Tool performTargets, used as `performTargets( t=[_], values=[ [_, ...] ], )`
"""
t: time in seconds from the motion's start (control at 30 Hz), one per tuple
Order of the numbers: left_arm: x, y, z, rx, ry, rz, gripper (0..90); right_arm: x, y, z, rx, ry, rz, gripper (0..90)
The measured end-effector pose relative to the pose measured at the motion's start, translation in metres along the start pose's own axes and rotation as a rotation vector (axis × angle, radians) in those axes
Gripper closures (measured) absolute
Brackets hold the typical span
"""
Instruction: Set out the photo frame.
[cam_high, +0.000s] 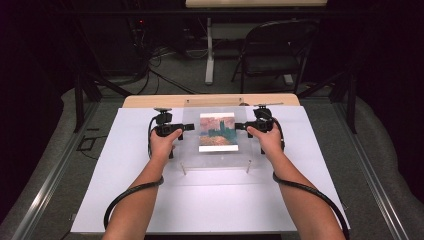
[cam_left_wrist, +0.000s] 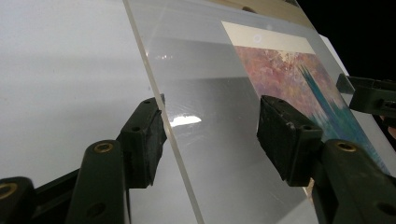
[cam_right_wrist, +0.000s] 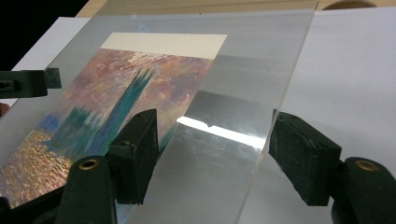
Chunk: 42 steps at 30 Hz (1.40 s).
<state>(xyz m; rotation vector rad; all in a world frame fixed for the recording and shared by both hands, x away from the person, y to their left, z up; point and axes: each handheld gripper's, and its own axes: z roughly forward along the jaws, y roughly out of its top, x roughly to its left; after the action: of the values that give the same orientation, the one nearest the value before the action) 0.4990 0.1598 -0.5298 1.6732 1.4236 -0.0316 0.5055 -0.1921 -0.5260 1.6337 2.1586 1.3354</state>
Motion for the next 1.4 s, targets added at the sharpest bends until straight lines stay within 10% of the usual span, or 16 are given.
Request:
performTargets(
  t=[1.4],
  values=[
    [-0.047,-0.005,-0.058,-0.084,0.040,0.137,51.2,0.050,0.000,-0.061,-0.103,-0.093,-0.186,38.7]
  ],
)
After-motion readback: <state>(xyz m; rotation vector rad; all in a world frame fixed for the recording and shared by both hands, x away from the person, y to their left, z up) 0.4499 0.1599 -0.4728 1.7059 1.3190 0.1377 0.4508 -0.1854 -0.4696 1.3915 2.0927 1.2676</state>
